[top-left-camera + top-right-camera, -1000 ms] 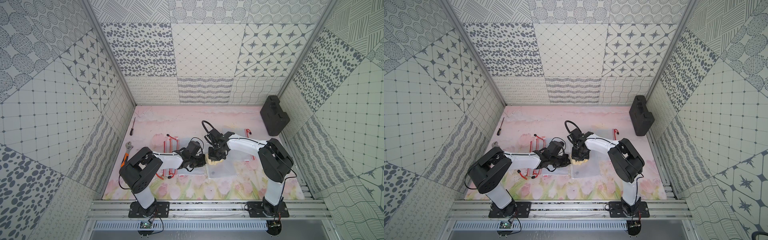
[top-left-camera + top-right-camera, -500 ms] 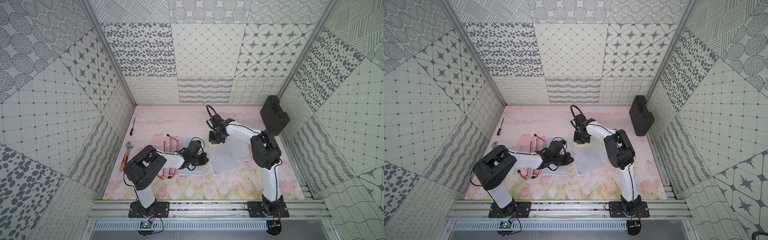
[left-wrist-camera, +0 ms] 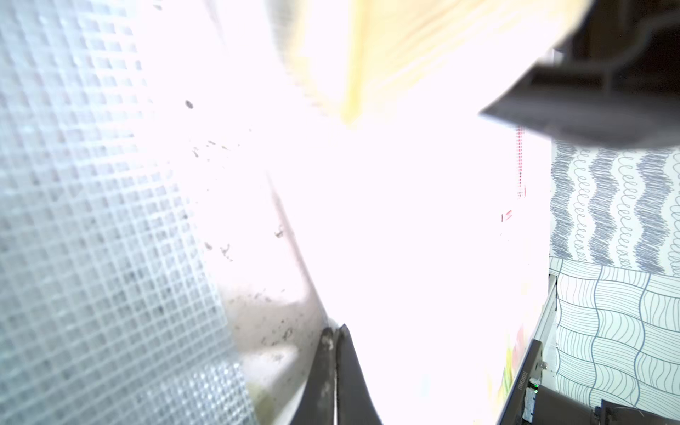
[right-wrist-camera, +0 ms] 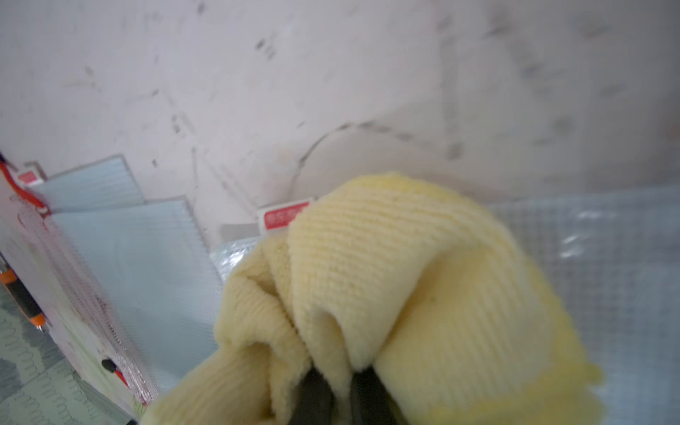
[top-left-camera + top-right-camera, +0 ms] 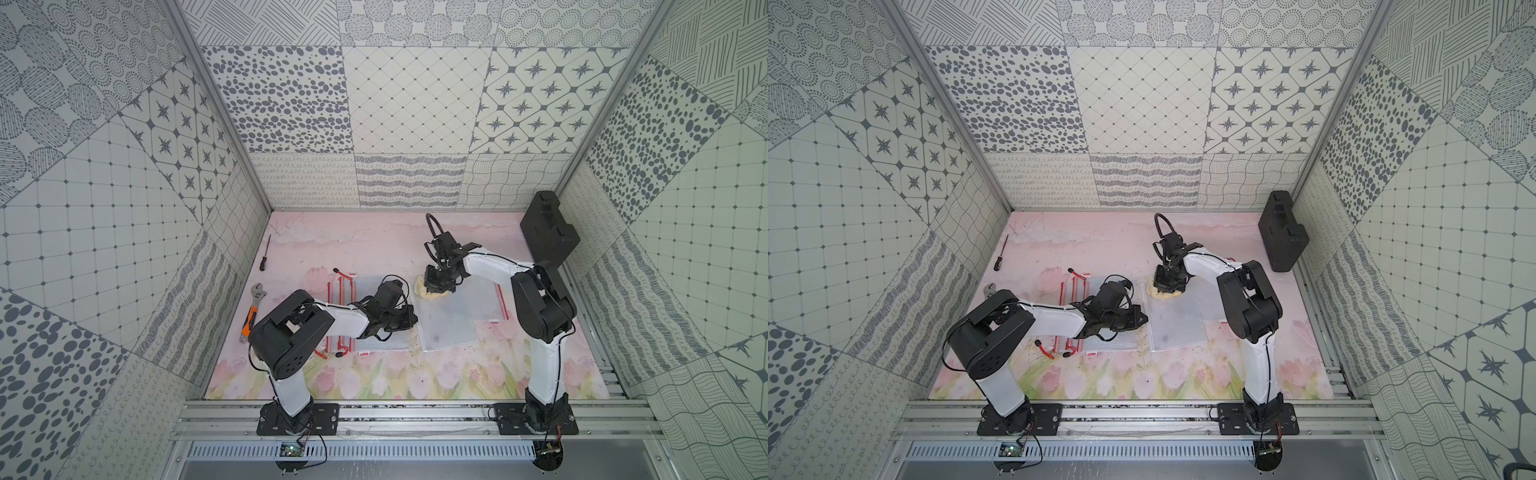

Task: Wipe the document bag
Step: Wipe the dirt from the document bag.

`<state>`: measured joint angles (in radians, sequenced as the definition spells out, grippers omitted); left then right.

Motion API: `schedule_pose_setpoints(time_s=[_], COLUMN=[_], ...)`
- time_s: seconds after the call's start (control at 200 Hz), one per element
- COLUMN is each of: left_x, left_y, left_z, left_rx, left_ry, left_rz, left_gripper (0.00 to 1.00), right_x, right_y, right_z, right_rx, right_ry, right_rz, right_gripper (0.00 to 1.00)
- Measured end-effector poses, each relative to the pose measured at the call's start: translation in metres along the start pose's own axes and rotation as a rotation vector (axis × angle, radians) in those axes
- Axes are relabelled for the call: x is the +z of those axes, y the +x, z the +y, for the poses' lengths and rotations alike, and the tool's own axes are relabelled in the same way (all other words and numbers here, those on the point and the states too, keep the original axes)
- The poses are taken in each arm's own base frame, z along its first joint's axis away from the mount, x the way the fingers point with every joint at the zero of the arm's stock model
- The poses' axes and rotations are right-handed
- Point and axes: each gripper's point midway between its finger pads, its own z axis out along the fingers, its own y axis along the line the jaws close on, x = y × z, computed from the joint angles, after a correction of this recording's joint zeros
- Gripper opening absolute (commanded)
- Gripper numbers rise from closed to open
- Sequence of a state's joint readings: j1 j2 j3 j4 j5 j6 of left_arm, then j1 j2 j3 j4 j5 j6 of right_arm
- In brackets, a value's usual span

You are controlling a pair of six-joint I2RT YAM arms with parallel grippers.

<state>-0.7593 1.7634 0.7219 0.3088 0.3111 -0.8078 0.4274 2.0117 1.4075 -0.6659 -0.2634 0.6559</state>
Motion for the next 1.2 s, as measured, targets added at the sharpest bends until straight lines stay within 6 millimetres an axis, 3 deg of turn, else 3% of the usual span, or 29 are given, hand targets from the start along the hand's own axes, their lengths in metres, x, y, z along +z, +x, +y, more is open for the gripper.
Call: schedule_pose_setpoints(time_s=[0.12,0.21,0.305,0.455,0.55,0.675,0.881,0.986,1.086,1.201], left_x=[0.002,0.004,0.005,0.006,0.006,0.006,0.006,0.006,0.007,0.007], left_y=[-0.002,-0.003,-0.003,-0.003,-0.003,-0.003,-0.004,-0.004,-0.004,-0.004], left_z=[-0.001,-0.003,-0.004,-0.005,-0.004,-0.005,-0.005,-0.005,-0.005,-0.005], left_rx=[0.001,0.002,0.001,0.001,0.001,0.001,0.002,0.002,0.002,0.002], left_ry=[0.003,0.006,0.008,0.012,0.012,0.012,0.014,0.014,0.014,0.016], left_rz=[-0.001,0.002,0.005,0.009,0.009,0.008,0.008,0.008,0.009,0.010], left_gripper=[0.00,0.00,0.00,0.00,0.00,0.00,0.00,0.00,0.00,0.00], right_x=[-0.020,-0.022,-0.013,0.018,0.024,0.018,-0.024,-0.036,-0.031,-0.012], right_y=[-0.023,-0.023,-0.007,0.024,0.031,0.018,-0.016,-0.024,-0.017,0.014], right_z=[-0.047,-0.051,-0.019,0.060,0.075,0.049,-0.058,-0.086,-0.071,-0.008], right_rx=[0.089,0.083,0.005,-0.151,-0.180,-0.111,0.098,0.146,0.095,-0.038], right_ry=[0.050,0.084,0.087,0.017,-0.005,-0.019,0.051,0.101,0.125,0.088], right_rz=[-0.057,-0.075,-0.057,-0.010,0.000,0.001,-0.065,-0.090,-0.096,-0.056], right_gripper=[0.00,0.00,0.00,0.00,0.00,0.00,0.00,0.00,0.00,0.00])
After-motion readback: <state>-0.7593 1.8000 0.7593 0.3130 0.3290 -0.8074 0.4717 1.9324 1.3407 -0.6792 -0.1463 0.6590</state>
